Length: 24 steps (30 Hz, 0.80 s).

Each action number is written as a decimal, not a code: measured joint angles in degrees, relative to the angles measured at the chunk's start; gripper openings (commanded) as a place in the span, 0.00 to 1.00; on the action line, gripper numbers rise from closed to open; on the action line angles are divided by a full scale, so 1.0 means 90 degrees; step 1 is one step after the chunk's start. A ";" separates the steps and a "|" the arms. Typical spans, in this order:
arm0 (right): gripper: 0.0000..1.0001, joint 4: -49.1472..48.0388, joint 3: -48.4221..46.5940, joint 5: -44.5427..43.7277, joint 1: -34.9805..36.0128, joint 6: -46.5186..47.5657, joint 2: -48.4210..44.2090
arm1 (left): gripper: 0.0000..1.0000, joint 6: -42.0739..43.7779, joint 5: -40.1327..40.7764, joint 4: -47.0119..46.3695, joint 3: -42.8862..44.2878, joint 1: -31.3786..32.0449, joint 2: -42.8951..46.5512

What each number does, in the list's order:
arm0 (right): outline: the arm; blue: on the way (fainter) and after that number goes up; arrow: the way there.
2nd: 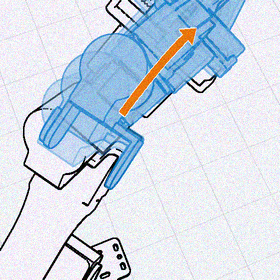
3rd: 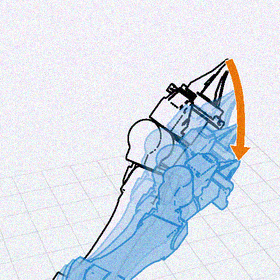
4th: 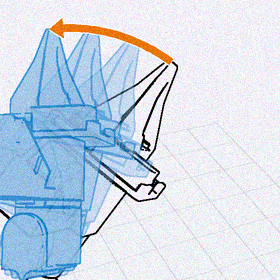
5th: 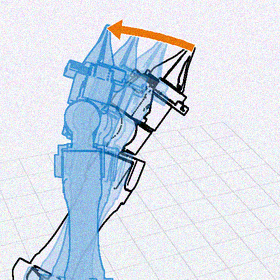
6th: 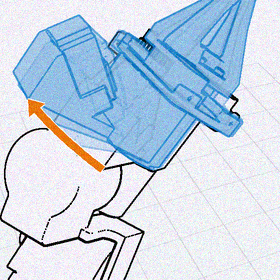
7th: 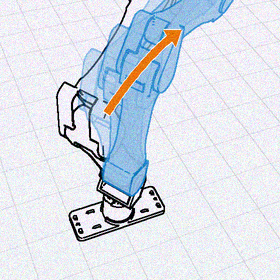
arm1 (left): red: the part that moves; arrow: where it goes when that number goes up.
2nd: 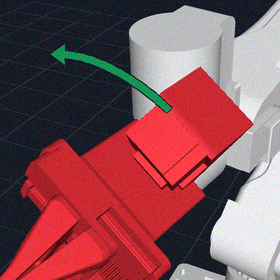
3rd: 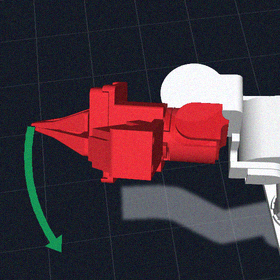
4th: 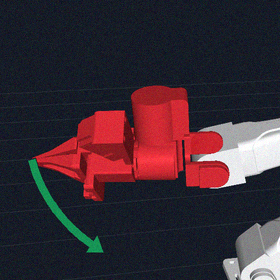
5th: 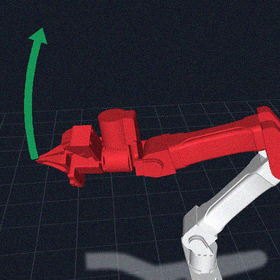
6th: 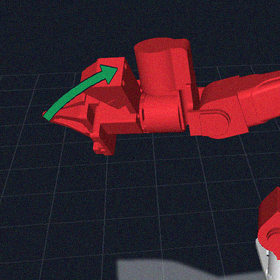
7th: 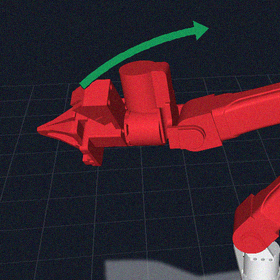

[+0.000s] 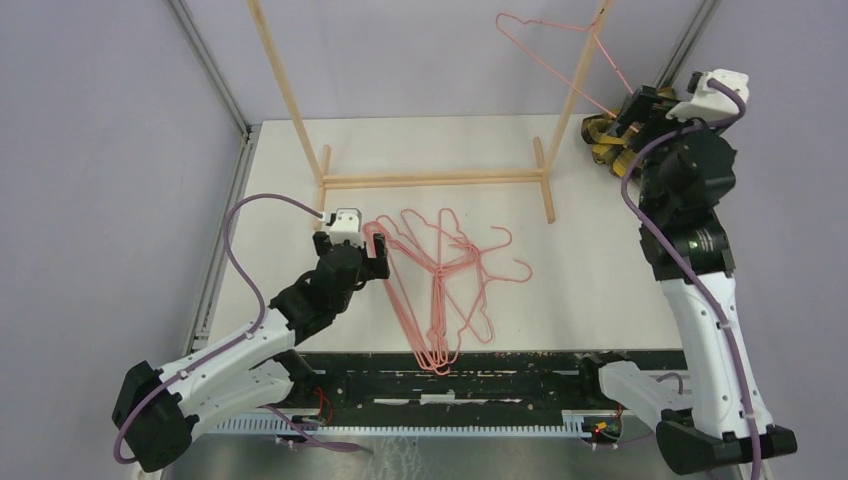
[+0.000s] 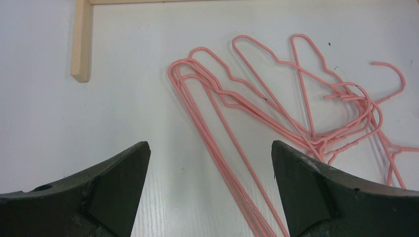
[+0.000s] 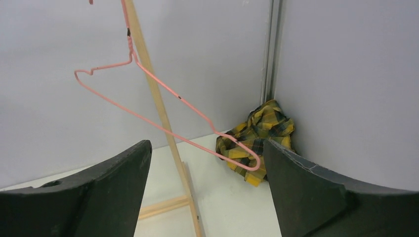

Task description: Organize the hangers

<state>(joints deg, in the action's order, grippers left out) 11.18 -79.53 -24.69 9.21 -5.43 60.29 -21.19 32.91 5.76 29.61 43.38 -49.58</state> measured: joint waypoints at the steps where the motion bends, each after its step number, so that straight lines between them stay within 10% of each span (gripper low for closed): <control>1: 0.87 0.0034 0.0017 -0.0002 0.0000 0.0012 -0.0202 | 0.99 0.0000 0.0002 -0.0002 0.0000 0.0000 -0.0041; 24: 0.63 0.1100 0.3436 0.1746 0.3208 -0.1950 0.1739 | 0.99 -0.0250 -0.0007 -0.0044 -0.0061 -0.0002 -0.0797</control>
<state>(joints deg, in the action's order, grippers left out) 21.08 -48.60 -8.97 38.09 -22.98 75.94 -23.44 32.84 5.37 29.06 43.35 -56.75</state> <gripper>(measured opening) 0.660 0.991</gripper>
